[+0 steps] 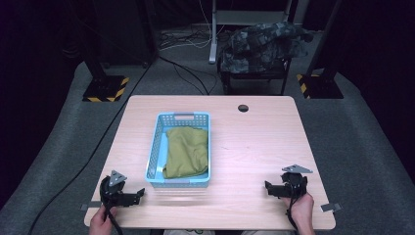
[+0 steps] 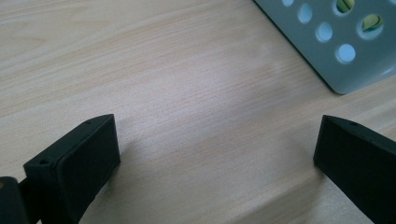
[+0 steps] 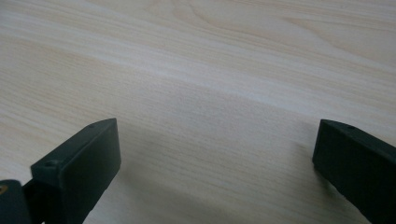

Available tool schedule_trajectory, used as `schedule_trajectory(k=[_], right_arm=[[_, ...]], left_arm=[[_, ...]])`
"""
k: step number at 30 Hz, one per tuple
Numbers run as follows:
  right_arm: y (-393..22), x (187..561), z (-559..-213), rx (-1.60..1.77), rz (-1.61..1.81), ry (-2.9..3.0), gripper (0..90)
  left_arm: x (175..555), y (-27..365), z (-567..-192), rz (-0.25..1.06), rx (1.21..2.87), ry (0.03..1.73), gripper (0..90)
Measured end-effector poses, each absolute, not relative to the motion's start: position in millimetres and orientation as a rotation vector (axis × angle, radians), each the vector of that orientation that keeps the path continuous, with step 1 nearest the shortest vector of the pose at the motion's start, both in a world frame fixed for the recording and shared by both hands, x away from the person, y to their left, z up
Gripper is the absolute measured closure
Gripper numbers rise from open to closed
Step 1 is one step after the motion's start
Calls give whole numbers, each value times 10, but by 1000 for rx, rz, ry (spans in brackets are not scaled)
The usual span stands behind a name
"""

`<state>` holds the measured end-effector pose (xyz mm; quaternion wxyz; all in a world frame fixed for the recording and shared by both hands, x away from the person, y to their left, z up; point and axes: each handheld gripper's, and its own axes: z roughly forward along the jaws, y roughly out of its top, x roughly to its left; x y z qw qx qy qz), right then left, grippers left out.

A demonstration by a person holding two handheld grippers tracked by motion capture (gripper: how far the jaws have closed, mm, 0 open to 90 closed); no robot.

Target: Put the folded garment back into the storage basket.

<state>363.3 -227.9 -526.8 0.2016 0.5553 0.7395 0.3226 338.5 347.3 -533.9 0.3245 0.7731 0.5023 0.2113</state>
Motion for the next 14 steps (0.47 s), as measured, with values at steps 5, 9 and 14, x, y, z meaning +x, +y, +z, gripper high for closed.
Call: schedule_trajectory(k=[5,9,14], right_arm=[[-2271,3577,-5316,1487,873,2051,0],[-2275,3579,-5317,1484,875,2054,0],[-2276,3583,-5318,1484,875,2052,0]], left_arm=[[3386,3473,-5339,554,2027,1317,0],[3385,3472,-5340,554,2027,1317,0],[3382,3472,-5340,555,2027,1317,0]])
